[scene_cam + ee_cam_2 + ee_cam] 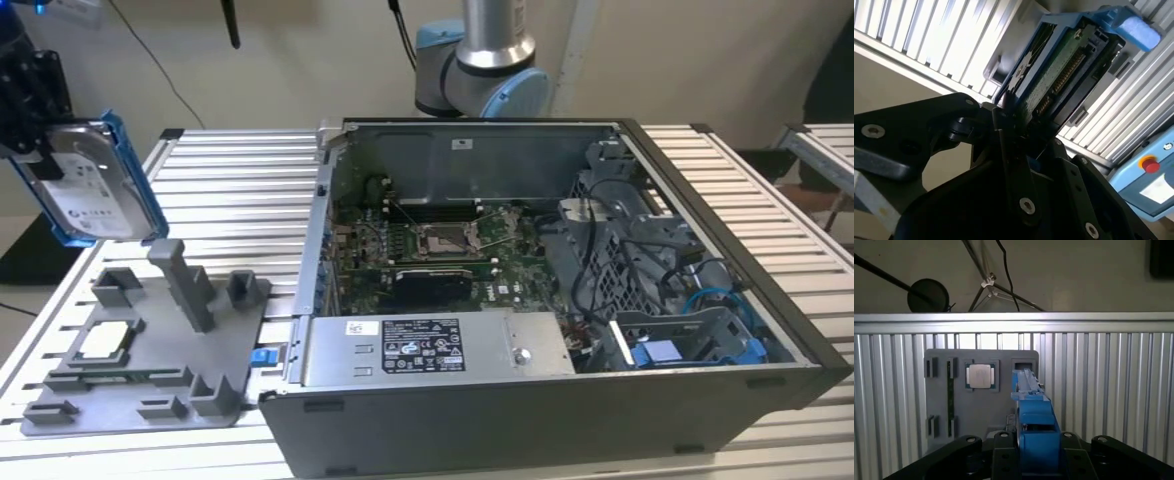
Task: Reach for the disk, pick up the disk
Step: 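Pick up the disk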
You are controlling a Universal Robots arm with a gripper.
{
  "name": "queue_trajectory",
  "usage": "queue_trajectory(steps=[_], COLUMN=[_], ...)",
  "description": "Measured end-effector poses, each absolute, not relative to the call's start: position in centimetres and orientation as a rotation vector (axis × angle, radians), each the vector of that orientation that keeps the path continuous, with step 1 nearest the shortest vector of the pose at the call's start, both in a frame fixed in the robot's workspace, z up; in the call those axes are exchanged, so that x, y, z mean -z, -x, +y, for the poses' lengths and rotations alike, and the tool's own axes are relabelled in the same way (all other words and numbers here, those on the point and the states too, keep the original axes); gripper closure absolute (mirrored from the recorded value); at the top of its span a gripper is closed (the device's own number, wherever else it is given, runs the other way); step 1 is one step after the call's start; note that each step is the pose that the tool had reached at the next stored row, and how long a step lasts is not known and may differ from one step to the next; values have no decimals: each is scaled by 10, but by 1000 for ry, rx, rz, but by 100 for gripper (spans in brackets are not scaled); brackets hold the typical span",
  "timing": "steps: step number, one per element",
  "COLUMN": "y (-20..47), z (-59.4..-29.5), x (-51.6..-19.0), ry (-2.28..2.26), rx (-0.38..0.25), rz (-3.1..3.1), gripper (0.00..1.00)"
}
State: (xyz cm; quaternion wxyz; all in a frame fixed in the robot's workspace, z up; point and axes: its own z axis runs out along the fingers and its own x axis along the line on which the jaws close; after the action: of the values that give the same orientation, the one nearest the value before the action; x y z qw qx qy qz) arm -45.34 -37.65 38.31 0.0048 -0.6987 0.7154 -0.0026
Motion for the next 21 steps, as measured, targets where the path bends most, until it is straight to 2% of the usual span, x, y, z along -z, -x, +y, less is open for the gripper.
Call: queue_trajectory(steps=[21], y=[453], z=[-376], x=[-421], ry=[2192], rx=[16], rz=[2244], gripper=[100])
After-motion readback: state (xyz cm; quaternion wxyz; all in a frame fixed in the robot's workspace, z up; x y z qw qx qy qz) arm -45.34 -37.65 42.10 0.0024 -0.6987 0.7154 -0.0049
